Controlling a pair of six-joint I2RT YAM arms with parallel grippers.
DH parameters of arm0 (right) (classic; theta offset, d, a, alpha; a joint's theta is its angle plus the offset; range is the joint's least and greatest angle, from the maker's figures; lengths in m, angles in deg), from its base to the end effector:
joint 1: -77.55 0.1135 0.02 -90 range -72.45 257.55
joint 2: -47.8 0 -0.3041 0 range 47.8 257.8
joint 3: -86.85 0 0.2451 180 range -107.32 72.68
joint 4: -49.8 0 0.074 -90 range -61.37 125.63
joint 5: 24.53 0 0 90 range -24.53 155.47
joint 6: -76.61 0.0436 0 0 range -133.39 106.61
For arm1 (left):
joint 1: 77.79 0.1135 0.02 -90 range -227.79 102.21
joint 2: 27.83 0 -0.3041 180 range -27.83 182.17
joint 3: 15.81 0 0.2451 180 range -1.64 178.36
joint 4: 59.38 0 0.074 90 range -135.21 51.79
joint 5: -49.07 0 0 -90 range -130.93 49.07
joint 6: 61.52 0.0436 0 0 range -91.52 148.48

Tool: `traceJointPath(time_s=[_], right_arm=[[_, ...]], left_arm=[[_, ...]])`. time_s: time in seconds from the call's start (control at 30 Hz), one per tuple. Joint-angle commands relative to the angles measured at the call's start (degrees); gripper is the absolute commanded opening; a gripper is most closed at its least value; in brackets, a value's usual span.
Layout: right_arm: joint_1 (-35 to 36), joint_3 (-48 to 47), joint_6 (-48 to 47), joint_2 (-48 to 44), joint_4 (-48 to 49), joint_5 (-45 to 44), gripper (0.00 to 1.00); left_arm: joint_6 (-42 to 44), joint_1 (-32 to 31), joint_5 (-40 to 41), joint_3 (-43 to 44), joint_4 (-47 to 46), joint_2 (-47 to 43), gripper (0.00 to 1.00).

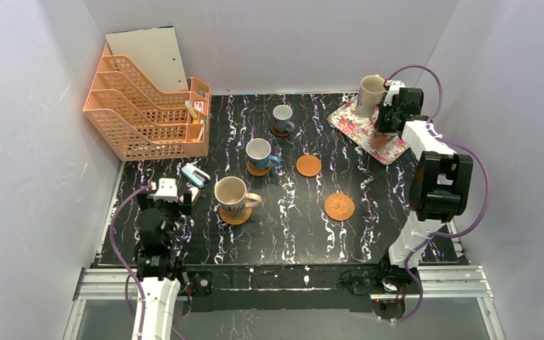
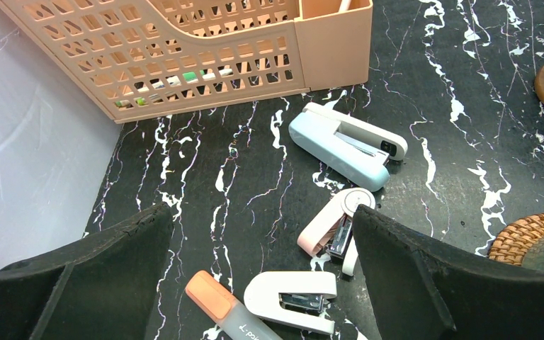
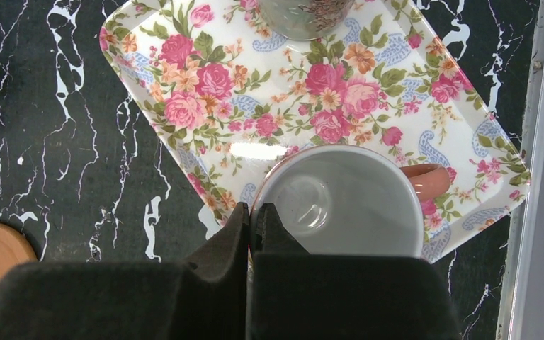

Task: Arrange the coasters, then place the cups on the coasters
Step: Move the cup to the tray.

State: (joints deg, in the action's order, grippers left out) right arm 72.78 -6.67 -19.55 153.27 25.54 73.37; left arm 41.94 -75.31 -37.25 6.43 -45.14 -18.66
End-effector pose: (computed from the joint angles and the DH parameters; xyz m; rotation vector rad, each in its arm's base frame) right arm 0.4344 -0.0302 0.2866 -0.1035 2.1938 0.0448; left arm 0.0758 0.0061 0.2150 0.1027 1.5943 0.2677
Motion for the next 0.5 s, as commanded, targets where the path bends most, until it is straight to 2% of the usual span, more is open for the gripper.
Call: traceJointPath(time_s=[0.0, 0.23, 0.47], right_arm=[[0.6, -2.7, -1.2, 0.0, 2.3, 0.8, 0.06], [0.9, -3.1, -1.7, 0.2, 1.6, 1.0, 0.37], [1.0, -3.2, -1.6, -2.1, 1.1, 2.7, 0.57]], left_arm=[[0.1, 0.2, 0.2, -0.1, -0.5, 0.2, 0.96], [0.0, 0.2, 0.5, -0.1, -0.6, 0.4, 0.96], [-0.1, 0.2, 0.8, -0.1, -0.6, 0.4, 0.96]])
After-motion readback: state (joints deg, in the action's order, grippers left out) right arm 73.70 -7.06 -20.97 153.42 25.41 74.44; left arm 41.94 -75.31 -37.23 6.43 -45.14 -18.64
